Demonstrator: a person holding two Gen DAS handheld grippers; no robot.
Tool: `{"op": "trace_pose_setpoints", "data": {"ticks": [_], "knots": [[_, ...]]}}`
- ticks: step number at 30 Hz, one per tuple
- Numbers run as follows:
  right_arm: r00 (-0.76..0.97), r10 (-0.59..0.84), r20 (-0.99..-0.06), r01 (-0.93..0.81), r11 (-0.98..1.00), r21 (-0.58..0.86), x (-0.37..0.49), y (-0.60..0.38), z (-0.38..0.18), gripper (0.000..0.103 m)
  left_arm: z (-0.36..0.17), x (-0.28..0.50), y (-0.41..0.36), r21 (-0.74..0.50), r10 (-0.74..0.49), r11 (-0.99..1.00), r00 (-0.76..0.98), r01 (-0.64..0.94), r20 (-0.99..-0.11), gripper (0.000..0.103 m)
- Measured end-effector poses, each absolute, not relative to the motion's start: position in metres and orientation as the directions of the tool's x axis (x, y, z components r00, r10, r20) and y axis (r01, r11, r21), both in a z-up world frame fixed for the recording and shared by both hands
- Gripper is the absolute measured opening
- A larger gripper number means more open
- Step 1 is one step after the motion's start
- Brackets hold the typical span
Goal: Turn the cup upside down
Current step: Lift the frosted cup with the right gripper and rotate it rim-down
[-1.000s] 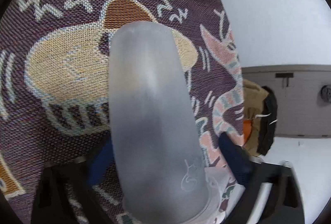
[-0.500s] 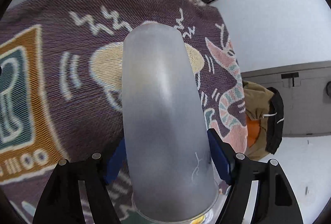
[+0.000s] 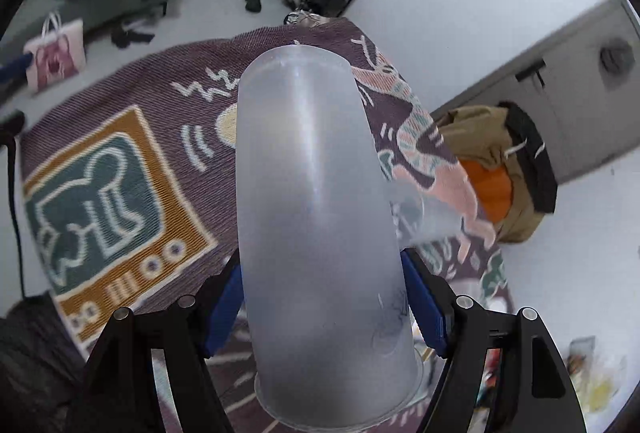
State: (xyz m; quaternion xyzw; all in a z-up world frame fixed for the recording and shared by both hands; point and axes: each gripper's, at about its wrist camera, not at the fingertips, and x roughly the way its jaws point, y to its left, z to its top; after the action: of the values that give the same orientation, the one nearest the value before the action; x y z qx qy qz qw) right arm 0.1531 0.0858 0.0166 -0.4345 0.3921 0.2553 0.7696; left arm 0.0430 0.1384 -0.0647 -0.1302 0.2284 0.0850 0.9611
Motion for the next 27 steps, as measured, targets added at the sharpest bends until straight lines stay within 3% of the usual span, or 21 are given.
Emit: {"op": "trace_pose_setpoints", "data": {"ticks": [14, 27], "knots": [[0.471, 0.122, -0.874, -0.709, 0.642, -0.293, 0.110, 0.004, 0.028, 0.075, -0.058, 0.053, 0.071, -0.200, -0.053, 0.978, 0.874, -0.051, -0.483, 0.103], [0.289, 0.204, -0.935, -0.644, 0.764, -0.033, 0.106, -0.039, -0.014, 0.075, -0.065, 0.057, 0.054, -0.192, -0.088, 0.981, 0.853, -0.015, -0.514, 0.103]]}}
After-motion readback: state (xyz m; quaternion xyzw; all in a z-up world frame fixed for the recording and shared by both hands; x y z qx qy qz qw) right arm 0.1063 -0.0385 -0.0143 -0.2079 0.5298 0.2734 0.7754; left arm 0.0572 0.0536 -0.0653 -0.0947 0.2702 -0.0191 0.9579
